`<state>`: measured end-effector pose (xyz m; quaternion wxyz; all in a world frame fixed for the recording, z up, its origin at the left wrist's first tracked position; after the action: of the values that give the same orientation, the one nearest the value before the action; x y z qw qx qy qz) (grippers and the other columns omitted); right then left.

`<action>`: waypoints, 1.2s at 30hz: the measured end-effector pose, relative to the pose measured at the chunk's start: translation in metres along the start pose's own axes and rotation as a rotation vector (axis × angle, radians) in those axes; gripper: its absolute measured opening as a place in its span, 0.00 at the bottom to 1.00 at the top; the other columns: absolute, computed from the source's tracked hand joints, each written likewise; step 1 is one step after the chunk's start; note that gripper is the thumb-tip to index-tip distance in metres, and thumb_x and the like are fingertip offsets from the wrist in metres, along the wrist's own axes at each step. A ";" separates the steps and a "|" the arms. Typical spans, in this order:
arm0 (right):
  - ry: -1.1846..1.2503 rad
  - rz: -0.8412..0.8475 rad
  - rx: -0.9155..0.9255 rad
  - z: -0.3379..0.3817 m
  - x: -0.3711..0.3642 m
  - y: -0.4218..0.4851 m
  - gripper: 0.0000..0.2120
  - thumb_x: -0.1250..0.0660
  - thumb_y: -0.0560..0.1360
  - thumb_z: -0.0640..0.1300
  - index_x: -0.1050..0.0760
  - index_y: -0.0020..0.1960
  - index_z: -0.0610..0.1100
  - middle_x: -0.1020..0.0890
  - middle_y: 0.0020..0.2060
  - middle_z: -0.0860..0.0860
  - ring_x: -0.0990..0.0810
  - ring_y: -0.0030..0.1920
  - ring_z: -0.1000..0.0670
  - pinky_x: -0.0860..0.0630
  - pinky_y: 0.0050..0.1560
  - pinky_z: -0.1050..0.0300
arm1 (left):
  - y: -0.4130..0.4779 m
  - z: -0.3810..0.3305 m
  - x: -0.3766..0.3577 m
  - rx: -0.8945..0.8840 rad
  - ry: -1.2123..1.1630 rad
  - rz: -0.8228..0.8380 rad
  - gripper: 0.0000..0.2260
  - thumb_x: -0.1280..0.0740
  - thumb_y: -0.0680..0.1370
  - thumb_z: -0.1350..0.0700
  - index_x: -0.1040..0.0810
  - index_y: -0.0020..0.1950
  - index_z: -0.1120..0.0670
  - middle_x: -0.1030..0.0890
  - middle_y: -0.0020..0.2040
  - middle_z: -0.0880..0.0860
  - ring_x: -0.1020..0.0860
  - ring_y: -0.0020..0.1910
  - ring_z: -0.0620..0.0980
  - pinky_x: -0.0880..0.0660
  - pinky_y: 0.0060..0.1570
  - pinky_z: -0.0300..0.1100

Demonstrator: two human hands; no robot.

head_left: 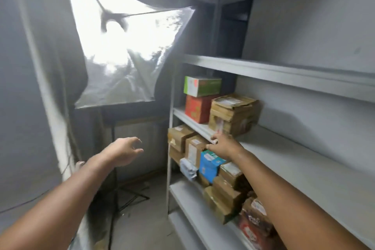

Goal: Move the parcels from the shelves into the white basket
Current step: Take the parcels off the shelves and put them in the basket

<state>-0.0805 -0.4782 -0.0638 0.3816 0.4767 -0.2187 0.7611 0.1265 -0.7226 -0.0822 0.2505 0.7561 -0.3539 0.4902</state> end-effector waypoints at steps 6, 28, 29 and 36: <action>0.126 -0.135 -0.119 -0.074 0.043 0.042 0.18 0.32 0.73 0.55 0.24 0.59 0.47 0.19 0.57 0.47 0.21 0.56 0.45 0.25 0.58 0.53 | 0.071 -0.094 -0.036 -0.143 -0.021 0.025 0.17 0.36 0.77 0.45 0.25 0.64 0.46 0.20 0.60 0.51 0.22 0.57 0.52 0.26 0.57 0.43; 0.868 -0.567 -0.462 -0.125 0.066 0.222 0.28 0.29 0.70 0.57 0.30 0.67 0.51 0.20 0.60 0.50 0.21 0.58 0.46 0.24 0.61 0.42 | 0.350 -0.281 -0.106 -0.369 -0.736 0.157 0.28 0.35 0.77 0.43 0.35 0.74 0.55 0.24 0.65 0.56 0.25 0.62 0.56 0.27 0.62 0.51; 0.881 -0.585 -0.465 -0.125 0.065 0.224 0.27 0.28 0.70 0.55 0.30 0.66 0.51 0.20 0.59 0.50 0.20 0.57 0.46 0.24 0.60 0.42 | 0.355 -0.284 -0.109 -0.363 -0.753 0.183 0.27 0.34 0.77 0.44 0.33 0.72 0.54 0.23 0.63 0.55 0.23 0.59 0.55 0.26 0.61 0.51; 0.991 -0.582 -0.470 -0.125 0.059 0.225 0.25 0.26 0.71 0.40 0.30 0.65 0.48 0.19 0.58 0.48 0.20 0.57 0.47 0.23 0.60 0.42 | 0.354 -0.286 -0.111 -0.348 -0.933 0.350 0.21 0.28 0.74 0.54 0.27 0.65 0.53 0.19 0.46 0.50 0.19 0.41 0.48 0.22 0.39 0.41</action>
<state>-0.3435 -0.5071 -0.0608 0.7245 0.0102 -0.0382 0.6881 -0.3409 -0.7038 -0.0599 0.1024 0.7707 -0.6250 0.0702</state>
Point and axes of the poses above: each hand's wrist, its own y-axis towards the middle knuckle, its own x-axis out of the back of the hand, z = x × y, the point moved 6 cm from there along y, towards the middle knuckle
